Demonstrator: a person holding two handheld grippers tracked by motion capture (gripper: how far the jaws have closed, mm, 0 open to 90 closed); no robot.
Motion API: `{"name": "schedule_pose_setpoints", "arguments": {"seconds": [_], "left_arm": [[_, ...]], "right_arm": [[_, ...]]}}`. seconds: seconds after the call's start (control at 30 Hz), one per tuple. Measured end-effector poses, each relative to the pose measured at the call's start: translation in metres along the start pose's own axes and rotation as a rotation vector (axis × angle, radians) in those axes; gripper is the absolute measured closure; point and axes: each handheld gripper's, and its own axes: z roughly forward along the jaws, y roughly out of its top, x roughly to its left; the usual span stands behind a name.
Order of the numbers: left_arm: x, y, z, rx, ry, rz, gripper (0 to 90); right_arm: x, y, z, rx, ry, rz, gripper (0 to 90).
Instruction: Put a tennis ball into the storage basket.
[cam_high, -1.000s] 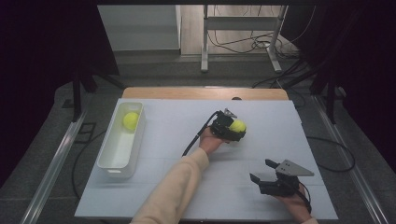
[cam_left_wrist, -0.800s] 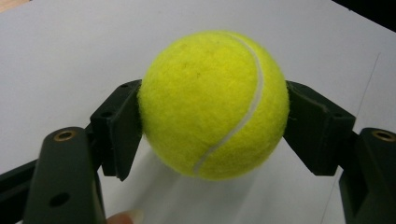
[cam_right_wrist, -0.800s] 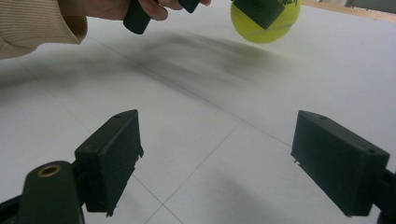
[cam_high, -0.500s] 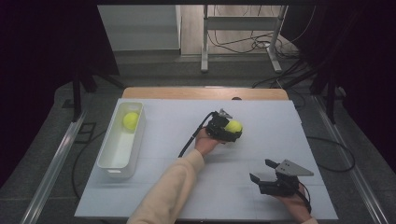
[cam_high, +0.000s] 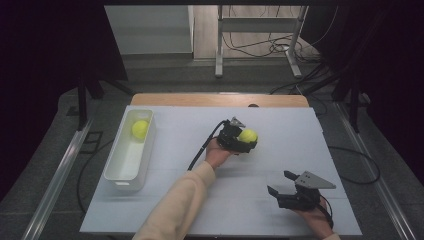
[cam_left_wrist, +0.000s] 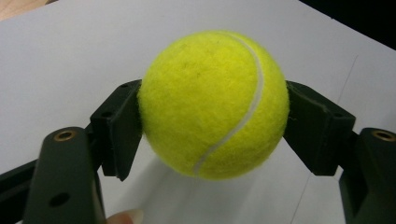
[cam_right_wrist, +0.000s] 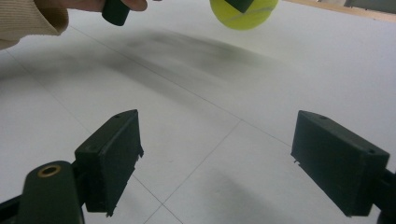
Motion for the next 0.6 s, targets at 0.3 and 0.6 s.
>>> {"name": "schedule_pose_setpoints", "arguments": {"seconds": [0.3,0.6], "left_arm": [[0.000,-0.004,-0.011,-0.017,-0.002,0.004,26.6],[0.003,-0.009,-0.020,-0.032,-0.002,-0.005,26.6]], "right_arm": [[0.000,0.000,0.000,0.001,-0.001,-0.001,16.4],[0.000,0.000,0.000,0.004,-0.002,-0.001,16.4]]}}
